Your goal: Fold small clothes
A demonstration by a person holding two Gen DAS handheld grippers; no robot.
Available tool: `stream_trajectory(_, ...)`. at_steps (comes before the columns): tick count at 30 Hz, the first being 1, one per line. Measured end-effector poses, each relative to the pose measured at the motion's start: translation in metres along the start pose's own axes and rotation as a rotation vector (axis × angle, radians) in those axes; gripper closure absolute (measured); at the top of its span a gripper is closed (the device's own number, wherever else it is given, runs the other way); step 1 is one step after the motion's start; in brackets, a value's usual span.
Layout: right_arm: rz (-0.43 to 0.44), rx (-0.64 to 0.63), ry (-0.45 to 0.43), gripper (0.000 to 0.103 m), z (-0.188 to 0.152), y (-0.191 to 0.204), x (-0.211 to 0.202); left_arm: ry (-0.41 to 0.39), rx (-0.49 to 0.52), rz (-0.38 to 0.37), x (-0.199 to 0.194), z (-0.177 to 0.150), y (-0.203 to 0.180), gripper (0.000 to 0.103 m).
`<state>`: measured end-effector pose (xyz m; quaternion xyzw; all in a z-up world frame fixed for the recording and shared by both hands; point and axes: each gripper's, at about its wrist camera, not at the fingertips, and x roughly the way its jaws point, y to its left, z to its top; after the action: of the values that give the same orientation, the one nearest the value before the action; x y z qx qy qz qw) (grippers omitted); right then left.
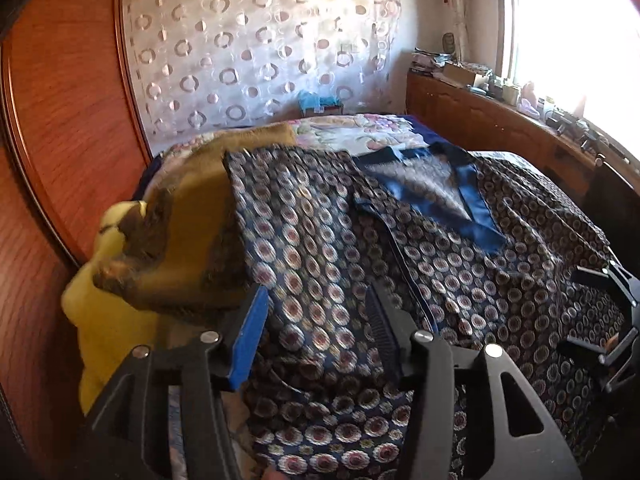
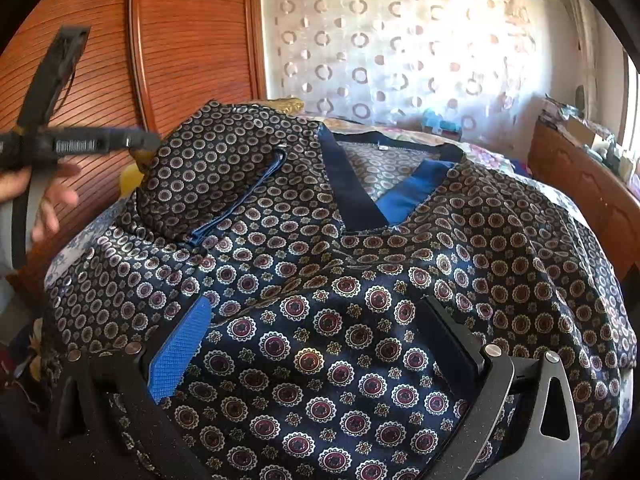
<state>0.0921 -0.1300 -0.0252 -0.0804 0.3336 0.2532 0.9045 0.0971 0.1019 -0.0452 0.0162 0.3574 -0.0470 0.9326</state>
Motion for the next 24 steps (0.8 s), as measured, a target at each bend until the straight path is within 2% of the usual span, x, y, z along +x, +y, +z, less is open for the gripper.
stream_trajectory(16,0.025,0.036,0.019,0.000,0.002,-0.013,-0.001,0.097,0.055,-0.079,0.043,-0.020,-0.045,0.052)
stream_trajectory(24,-0.112,0.082,-0.021,0.004,0.012,-0.091,-0.044,0.127,0.032,-0.105,0.051,-0.024,-0.042,0.051)
